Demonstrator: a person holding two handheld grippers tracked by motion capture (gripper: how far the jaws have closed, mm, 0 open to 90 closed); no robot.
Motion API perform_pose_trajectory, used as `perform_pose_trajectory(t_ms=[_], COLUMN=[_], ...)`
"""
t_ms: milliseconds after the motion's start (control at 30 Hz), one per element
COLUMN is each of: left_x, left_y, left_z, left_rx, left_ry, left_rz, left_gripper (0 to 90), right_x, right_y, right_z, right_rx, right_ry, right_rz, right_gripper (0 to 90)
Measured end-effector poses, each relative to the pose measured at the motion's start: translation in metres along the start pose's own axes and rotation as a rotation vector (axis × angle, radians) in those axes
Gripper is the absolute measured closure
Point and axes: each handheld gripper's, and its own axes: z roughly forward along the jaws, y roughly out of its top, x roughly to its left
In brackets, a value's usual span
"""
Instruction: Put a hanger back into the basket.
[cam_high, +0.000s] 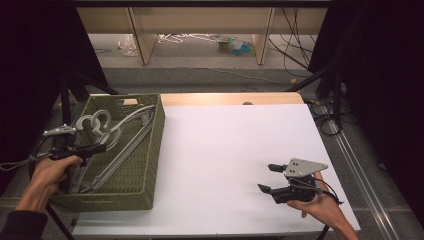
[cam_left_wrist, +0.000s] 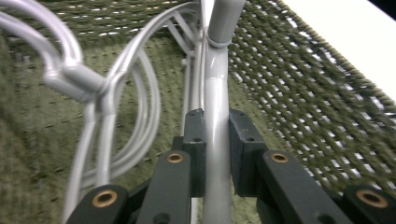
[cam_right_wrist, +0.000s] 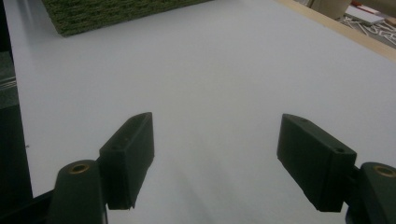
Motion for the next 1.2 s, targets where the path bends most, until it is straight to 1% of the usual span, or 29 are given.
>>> perform_pose_trajectory(t_ms=[33, 67, 100, 133, 167, 200, 267, 367, 400, 433, 467, 500, 567, 633, 667, 700, 733, 767, 800, 833, 933, 967, 1000, 1033, 1067, 1100, 1133, 1167, 1200], left_x=[0.001, 0.002, 0.002, 0.004, 0.006, 0.007, 0.010, 0.014, 0.015, 0.017, 0.019, 0.019, 0.021, 0.021, 0.021, 0.021, 0.021, 0.020, 0.020, 0.021, 0.018, 0.016, 0.014, 0.012, 0.011, 0.010, 0.010, 0.010, 0.011], left_y=[0.000, 0.000, 0.000, 0.000, 0.001, 0.000, -0.001, -0.002, -0.003, -0.003, -0.003, -0.004, -0.005, -0.007, -0.007, -0.007, -0.007, -0.007, -0.007, -0.006, -0.004, -0.003, -0.003, -0.002, -0.001, -0.001, -0.001, -0.001, -0.001], left_z=[0.000, 0.000, 0.000, 0.000, 0.000, 0.001, 0.001, 0.003, 0.004, 0.002, 0.003, 0.005, 0.006, 0.005, 0.003, 0.002, 0.001, -0.001, 0.000, -0.004, -0.010, -0.012, -0.012, -0.013, -0.015, -0.014, -0.014, -0.013, -0.011], left_rx=[0.005, 0.011, 0.013, 0.040, 0.059, 0.054, 0.065, 0.065, 0.068, 0.097, 0.110, 0.107, 0.128, 0.113, 0.127, 0.126, 0.122, 0.110, 0.072, 0.084, 0.053, 0.042, 0.032, 0.038, 0.056, 0.061, 0.069, 0.074, 0.084], left_ry=[0.007, 0.025, 0.049, 0.084, 0.105, 0.120, 0.147, 0.159, 0.167, 0.177, 0.186, 0.197, 0.211, 0.223, 0.232, 0.242, 0.255, 0.265, 0.267, 0.269, 0.308, 0.307, 0.310, 0.310, 0.314, 0.308, 0.299, 0.311, 0.314], left_rz=[-0.003, -0.007, -0.001, 0.025, 0.027, 0.009, -0.007, -0.041, -0.046, -0.030, -0.026, -0.030, -0.026, -0.043, -0.032, -0.025, -0.030, -0.043, -0.073, -0.058, -0.055, -0.048, -0.047, -0.017, 0.009, 0.020, 0.029, 0.039, 0.049], left_gripper=[78.1, 77.8, 77.6, 77.5, 77.7, 77.6, 77.2, 76.1, 75.5, 74.6, 73.3, 72.0, 70.1, 68.9, 67.4, 65.8, 63.6, 59.7, 56.1, 54.6, 47.3, 46.7, 47.4, 48.4, 53.1, 57.5, 64.7, 71.0, 74.9], right_x=[0.000, 0.000, 0.000, 0.001, 0.001, 0.001, 0.001, 0.000, 0.000, 0.000, 0.000, 0.000, 0.000, 0.000, 0.000, 0.000, 0.000, -0.001, 0.000, 0.000, 0.000, 0.000, 0.000, 0.000, 0.000, 0.000, 0.000, 0.000, 0.000], right_y=[0.000, 0.000, 0.000, 0.000, 0.000, 0.000, 0.001, 0.000, 0.000, -0.001, -0.001, -0.001, 0.000, 0.000, -0.001, -0.001, -0.001, -0.001, -0.001, -0.001, 0.000, 0.000, -0.001, -0.001, -0.001, -0.001, -0.001, -0.001, 0.000], right_z=[0.000, 0.000, 0.001, 0.000, 0.001, 0.000, 0.000, 0.000, 0.000, 0.000, 0.000, 0.000, 0.000, 0.000, 0.000, 0.000, 0.000, 0.001, 0.001, 0.001, 0.001, 0.001, 0.001, 0.001, 0.001, 0.001, 0.001, 0.001, 0.001], right_rx=[0.003, 0.005, 0.001, 0.007, 0.001, 0.006, 0.003, 0.004, 0.006, 0.009, 0.010, 0.010, 0.008, 0.007, 0.007, 0.007, 0.009, 0.010, 0.011, 0.010, 0.007, 0.005, 0.005, 0.006, 0.008, 0.009, 0.009, 0.006, 0.006], right_ry=[-0.003, 0.000, 0.001, 0.001, -0.001, 0.000, -0.001, -0.003, 0.000, 0.000, 0.000, 0.000, -0.001, -0.001, -0.001, -0.001, -0.002, -0.003, -0.002, -0.002, -0.002, -0.004, -0.005, -0.007, -0.006, -0.006, -0.006, -0.004, -0.004], right_rz=[0.000, 0.001, 0.000, 0.002, 0.001, 0.002, 0.002, -0.001, 0.000, 0.001, 0.001, 0.001, 0.000, 0.001, 0.001, 0.004, 0.006, 0.001, 0.002, 0.003, 0.004, 0.004, 0.005, 0.005, 0.004, 0.002, 0.002, 0.001, 0.002], right_gripper=[28.1, 28.1, 28.1, 28.1, 28.1, 28.1, 28.1, 28.1, 28.1, 28.1, 28.1, 28.1, 28.1, 28.1, 28.1, 28.1, 28.1, 28.1, 28.1, 28.1, 28.0, 28.0, 28.0, 28.0, 28.0, 28.0, 28.0, 28.0, 28.0])
